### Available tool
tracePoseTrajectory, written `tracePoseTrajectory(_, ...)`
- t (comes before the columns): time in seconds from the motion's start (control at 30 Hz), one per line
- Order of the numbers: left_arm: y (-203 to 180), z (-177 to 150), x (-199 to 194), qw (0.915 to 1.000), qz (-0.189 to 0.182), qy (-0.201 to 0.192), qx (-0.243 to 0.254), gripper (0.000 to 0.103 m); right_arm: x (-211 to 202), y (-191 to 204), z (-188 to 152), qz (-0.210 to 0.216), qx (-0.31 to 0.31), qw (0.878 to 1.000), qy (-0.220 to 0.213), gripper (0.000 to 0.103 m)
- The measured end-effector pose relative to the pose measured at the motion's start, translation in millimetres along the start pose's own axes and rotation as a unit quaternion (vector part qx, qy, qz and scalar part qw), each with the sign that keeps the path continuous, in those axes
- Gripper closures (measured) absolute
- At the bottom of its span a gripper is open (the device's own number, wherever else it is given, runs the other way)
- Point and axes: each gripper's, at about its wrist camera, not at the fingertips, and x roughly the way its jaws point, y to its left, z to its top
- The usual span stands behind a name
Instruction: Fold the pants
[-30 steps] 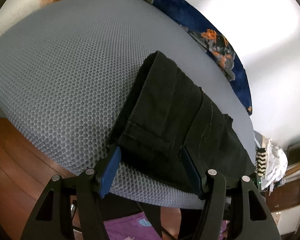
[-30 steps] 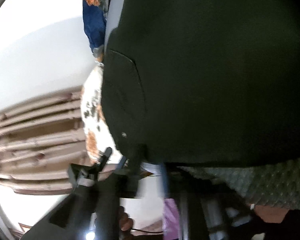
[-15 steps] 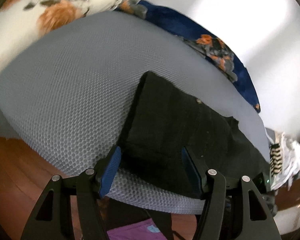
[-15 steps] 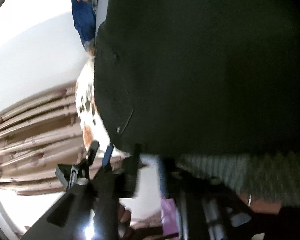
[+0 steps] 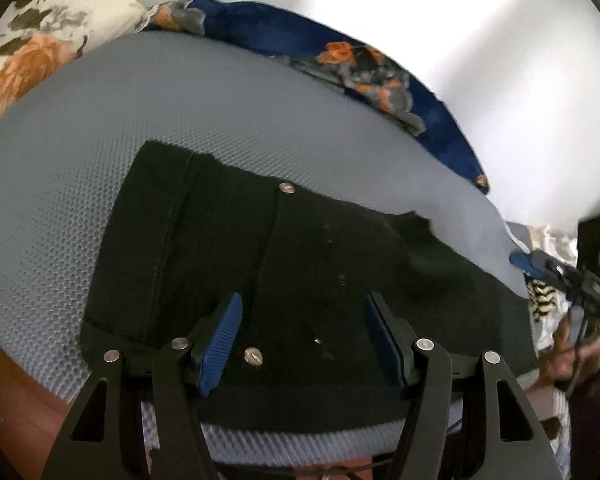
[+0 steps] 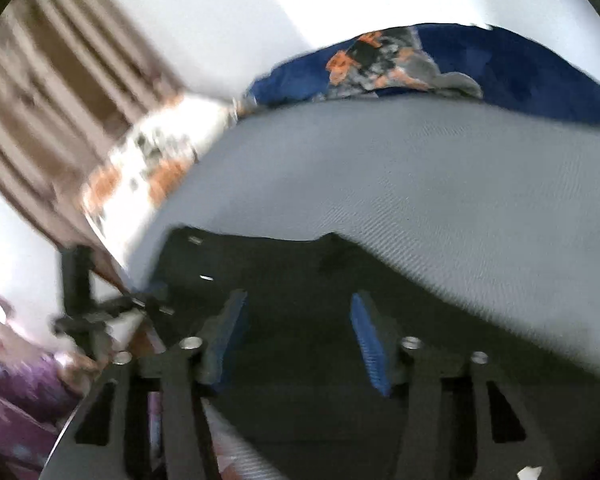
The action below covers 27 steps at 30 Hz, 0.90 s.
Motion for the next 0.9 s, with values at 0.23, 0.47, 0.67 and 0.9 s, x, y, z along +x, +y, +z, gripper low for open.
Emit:
tracePoseTrajectory(0.23, 10.0, 3.3, 6.0, 0.9995, 0.010, -0.030, -0.007, 0.039, 56.6, -23.4, 23.5, 0.035, -0.082, 0.994, 0.060, 0.055)
tracePoseTrajectory(0.47, 10.3, 3.4, 10.9, 0.9995, 0.018, -0.026, -0.006, 0.039, 102.4, -26.5, 32.7, 0.100, -0.101, 0.979, 0.148, 0.057)
tracePoseTrajectory(0.67, 11.4, 4.1, 13.5, 0.9996, 0.020, -0.020, -0.009, 0.039, 113.5, -27.8, 43.3, 0.134, -0.094, 0.973, 0.162, 0.062)
tracePoseTrajectory(0.9, 11.4, 4.8, 13.6, 0.9996, 0.020, -0.016, -0.010, 0.039, 101.2, -39.9, 45.7, 0.098, -0.117, 0.980, 0.131, 0.078)
